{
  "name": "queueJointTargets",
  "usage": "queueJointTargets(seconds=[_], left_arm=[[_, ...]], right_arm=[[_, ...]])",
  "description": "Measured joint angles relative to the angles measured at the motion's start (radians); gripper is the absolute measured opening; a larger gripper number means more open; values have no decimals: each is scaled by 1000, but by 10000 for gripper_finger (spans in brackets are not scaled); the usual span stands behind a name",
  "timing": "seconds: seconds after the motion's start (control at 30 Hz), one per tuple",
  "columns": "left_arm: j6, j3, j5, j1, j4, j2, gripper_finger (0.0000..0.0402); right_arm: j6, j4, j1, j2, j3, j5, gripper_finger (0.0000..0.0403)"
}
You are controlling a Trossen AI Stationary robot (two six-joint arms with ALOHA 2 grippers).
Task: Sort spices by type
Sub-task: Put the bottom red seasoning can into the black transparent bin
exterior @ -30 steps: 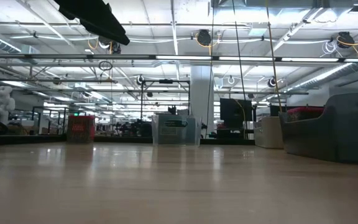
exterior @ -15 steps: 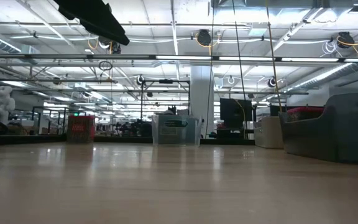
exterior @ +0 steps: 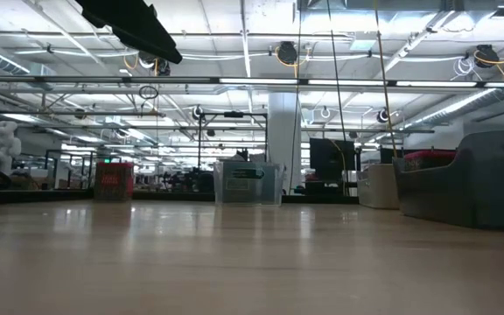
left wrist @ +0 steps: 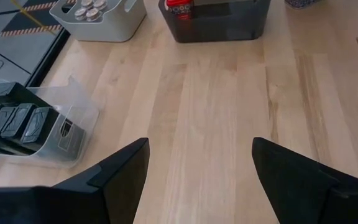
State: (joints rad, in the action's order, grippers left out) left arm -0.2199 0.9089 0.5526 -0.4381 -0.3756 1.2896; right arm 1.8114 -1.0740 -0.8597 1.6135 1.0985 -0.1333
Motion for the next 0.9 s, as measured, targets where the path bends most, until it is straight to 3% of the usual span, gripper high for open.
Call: queueJointTargets(seconds=[0.33,0.63,0.9], left_arm=[[-2,0,0,-1,0,0,290],[-3,0,0,-1,2,0,290],[-8,0,0,-1,2,0,290]], right_arm=[[-43,-4,3,-2,0,-4,195],[-224,-51,47,-72,64,3,200],[-587,-215,160,-118,212,53,202]])
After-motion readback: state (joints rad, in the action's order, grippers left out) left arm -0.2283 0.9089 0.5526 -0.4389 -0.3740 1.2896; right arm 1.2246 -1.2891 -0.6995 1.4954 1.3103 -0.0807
